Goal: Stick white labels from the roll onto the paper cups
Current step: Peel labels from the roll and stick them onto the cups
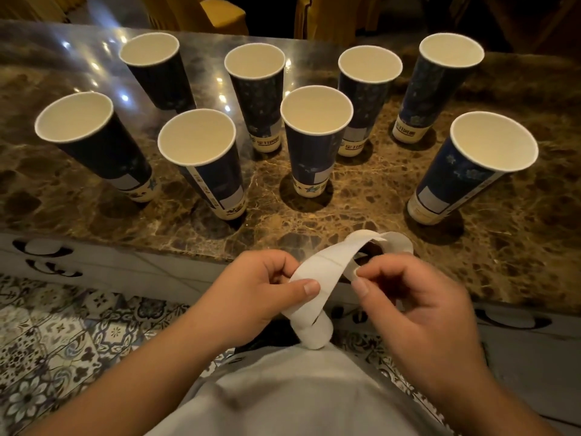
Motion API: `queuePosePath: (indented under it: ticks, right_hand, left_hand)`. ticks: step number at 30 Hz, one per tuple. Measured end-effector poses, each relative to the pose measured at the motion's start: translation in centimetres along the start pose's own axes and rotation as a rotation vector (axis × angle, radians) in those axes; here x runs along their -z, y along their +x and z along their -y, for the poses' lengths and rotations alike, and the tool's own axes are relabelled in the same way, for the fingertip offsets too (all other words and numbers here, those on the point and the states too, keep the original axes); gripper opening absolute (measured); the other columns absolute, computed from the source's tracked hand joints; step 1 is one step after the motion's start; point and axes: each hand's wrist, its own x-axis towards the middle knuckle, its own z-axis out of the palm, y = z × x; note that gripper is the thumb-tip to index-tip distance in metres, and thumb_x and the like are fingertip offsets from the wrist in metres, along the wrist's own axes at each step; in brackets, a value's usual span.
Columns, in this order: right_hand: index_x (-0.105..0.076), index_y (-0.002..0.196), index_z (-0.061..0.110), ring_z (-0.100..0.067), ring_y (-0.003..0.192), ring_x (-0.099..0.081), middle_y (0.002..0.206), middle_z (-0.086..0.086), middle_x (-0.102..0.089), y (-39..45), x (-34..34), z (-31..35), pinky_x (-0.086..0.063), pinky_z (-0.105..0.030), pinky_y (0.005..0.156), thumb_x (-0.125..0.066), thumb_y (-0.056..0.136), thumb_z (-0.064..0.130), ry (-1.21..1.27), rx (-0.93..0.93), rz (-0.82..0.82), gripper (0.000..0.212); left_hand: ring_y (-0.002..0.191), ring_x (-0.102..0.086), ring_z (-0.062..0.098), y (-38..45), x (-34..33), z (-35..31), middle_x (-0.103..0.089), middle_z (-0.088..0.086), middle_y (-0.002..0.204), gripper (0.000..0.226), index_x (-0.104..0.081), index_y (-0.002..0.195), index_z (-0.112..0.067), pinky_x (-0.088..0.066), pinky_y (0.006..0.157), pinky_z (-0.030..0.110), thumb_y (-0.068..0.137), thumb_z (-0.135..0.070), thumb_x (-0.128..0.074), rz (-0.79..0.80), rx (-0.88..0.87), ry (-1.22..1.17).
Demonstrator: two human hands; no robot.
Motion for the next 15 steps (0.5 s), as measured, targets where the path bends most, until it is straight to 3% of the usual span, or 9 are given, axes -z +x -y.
queuePosePath:
  ticks: [3, 7, 11, 15]
  right_hand:
    - [-0.072, 0.090, 0.018, -0.008, 0.086, -0.060, 0.087, 0.008, -0.066, 0.5, 0.7, 0.3, -0.048, -0.023, 0.073, -0.067, 0.083, 0.025, -0.222, 0.300, 0.081, 0.011]
    - [-0.072, 0.088, 0.021, -0.004, 0.085, -0.060, 0.086, 0.014, -0.065, 1.5, 1.6, 0.4, -0.048, -0.023, 0.071, -0.070, 0.082, 0.030, -0.248, 0.269, 0.113, 0.011]
    - [-0.072, 0.088, 0.022, -0.004, 0.079, -0.061, 0.081, 0.015, -0.066, 1.4, 2.4, 0.9, -0.049, -0.024, 0.067, -0.068, 0.081, 0.035, -0.283, 0.264, 0.120, 0.015]
    - [-0.072, 0.085, 0.021, -0.009, 0.074, -0.062, 0.078, 0.010, -0.068, 1.3, 2.6, 1.8, -0.049, -0.031, 0.062, -0.070, 0.085, 0.035, -0.346, 0.318, 0.149, 0.014]
  left_hand:
    - [0.067, -0.058, 0.020, -0.6, -0.1, -0.9, -0.064, 0.022, 0.072, 0.020, -0.069, 0.083, -0.001, -0.049, 0.061, 0.026, 0.077, -0.019, -0.074, 0.101, -0.040, -0.164]
    - [0.072, -0.066, 0.014, -1.1, 0.0, -2.1, -0.071, 0.006, 0.078, 0.008, -0.072, 0.085, -0.006, -0.054, 0.066, 0.022, 0.079, -0.008, -0.067, 0.207, -0.115, -0.317]
    - [0.076, -0.068, 0.021, -1.0, -0.4, -2.6, -0.075, 0.006, 0.082, 0.010, -0.077, 0.085, -0.019, -0.057, 0.070, 0.029, 0.075, -0.023, -0.074, 0.121, -0.221, -0.146]
    - [0.067, -0.065, 0.012, -1.0, -0.6, -3.5, -0.073, 0.000, 0.075, 0.006, -0.076, 0.081, -0.022, -0.051, 0.060, 0.022, 0.075, -0.024, -0.077, 0.051, -0.282, 0.053]
